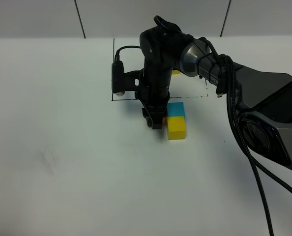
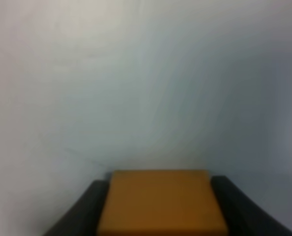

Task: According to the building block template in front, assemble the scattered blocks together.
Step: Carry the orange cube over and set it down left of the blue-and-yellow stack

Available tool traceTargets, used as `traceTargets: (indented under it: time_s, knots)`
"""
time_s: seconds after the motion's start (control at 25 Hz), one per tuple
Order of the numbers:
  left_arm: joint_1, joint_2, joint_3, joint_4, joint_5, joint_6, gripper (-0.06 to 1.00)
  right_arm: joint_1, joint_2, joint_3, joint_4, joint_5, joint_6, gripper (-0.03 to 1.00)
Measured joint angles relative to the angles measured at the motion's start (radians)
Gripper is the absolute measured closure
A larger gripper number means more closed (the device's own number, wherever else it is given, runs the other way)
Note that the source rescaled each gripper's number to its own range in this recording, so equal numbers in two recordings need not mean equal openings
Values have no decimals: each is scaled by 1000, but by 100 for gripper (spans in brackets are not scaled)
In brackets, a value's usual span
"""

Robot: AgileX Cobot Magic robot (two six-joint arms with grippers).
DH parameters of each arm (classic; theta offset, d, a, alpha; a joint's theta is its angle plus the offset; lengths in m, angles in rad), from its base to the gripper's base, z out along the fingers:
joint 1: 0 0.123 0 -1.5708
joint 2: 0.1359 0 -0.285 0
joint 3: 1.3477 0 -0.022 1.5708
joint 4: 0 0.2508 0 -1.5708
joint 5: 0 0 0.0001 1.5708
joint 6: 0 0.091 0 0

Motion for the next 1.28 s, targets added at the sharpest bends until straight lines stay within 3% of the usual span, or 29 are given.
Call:
traceTargets:
  time_s: [1.28]
  knots:
    - [0,0,0,0,0,0,32,0,-3,5,-14,3,8,70]
